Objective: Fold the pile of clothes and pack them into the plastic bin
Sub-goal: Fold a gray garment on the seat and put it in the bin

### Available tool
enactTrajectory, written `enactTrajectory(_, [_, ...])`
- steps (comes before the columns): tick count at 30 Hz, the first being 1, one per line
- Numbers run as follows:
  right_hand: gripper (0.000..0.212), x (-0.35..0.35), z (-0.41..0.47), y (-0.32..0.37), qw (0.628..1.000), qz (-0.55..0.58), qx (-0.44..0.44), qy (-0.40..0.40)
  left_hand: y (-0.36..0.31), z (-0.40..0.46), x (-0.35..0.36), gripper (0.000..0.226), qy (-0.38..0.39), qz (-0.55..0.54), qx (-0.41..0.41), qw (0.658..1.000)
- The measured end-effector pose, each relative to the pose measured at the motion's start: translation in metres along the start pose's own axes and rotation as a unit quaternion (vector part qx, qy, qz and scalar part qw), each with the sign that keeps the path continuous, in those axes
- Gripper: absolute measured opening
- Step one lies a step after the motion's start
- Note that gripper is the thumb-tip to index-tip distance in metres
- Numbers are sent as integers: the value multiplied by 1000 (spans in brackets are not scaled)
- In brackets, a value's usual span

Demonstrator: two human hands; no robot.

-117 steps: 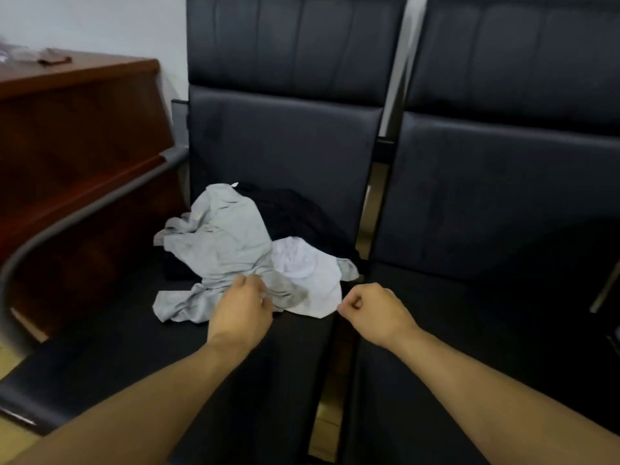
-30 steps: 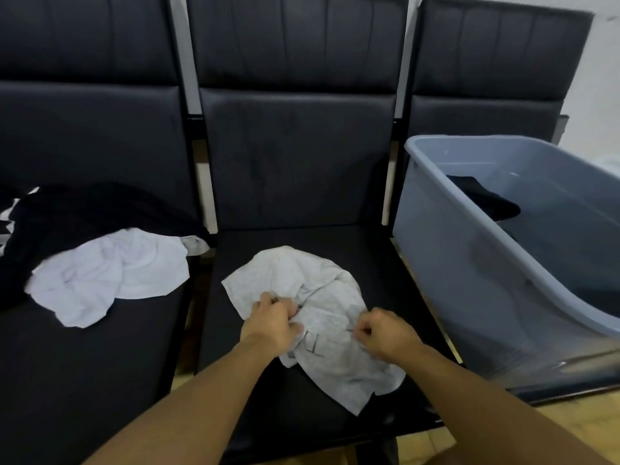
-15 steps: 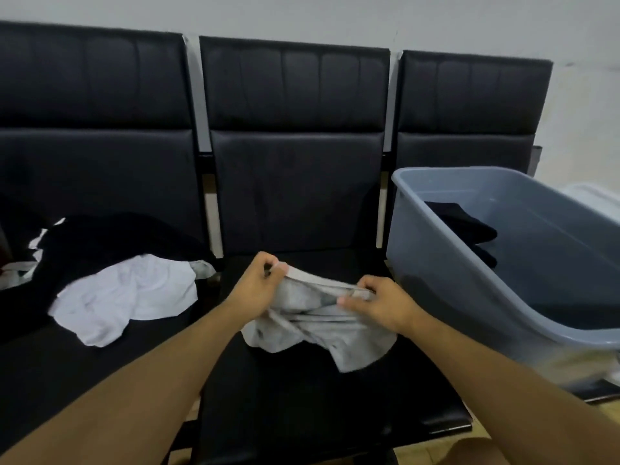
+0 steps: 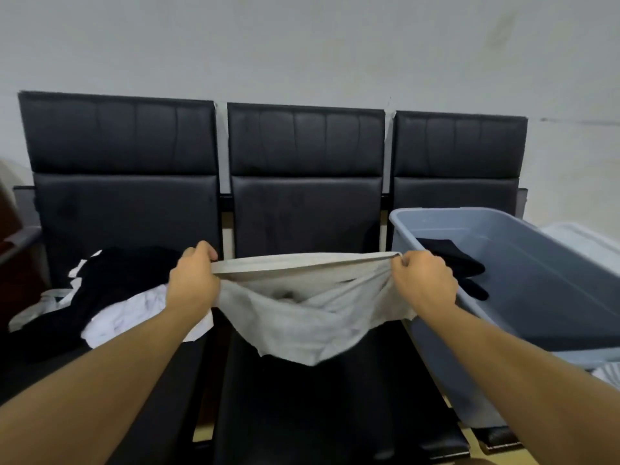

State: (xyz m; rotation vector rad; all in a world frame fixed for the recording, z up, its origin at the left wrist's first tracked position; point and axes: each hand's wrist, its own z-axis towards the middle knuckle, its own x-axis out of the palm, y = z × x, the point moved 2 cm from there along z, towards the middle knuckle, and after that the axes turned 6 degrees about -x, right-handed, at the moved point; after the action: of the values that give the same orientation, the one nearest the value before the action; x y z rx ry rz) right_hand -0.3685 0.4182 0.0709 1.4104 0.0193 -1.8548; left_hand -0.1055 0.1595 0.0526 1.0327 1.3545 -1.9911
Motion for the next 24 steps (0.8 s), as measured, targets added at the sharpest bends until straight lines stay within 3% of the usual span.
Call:
enactTrajectory(5, [41,-26,13,-2,999,7,-5,-49,16,4,-25,26,-36,-61,-85,994])
enactTrajectory(10, [8,-41,12,3,985,-141,-96,5,19,1,-23,29,-32,-170,-169,970])
enactTrajectory(12, [19,-44,7,3,962,-228,-139,60,24,2,-23,24,-33,-195,-196,960])
enactTrajectory(14, [31,-50,3,0,938,-291,-167,87,30,5,-25,18,-29,-164,-149,975])
enactTrajectory(18, [25,-63,1,-7,901,-386,-167,105,44,5,-31,40,89,-183,12,979])
enactTrajectory(21, [18,-69,5,-15,916,-361,-134,114,49,-7,-44,49,255,-226,1,940])
enactTrajectory(24, [14,-66,10,-23,951,-280,-73,110,60,-10,-50,22,386,-240,-45,890])
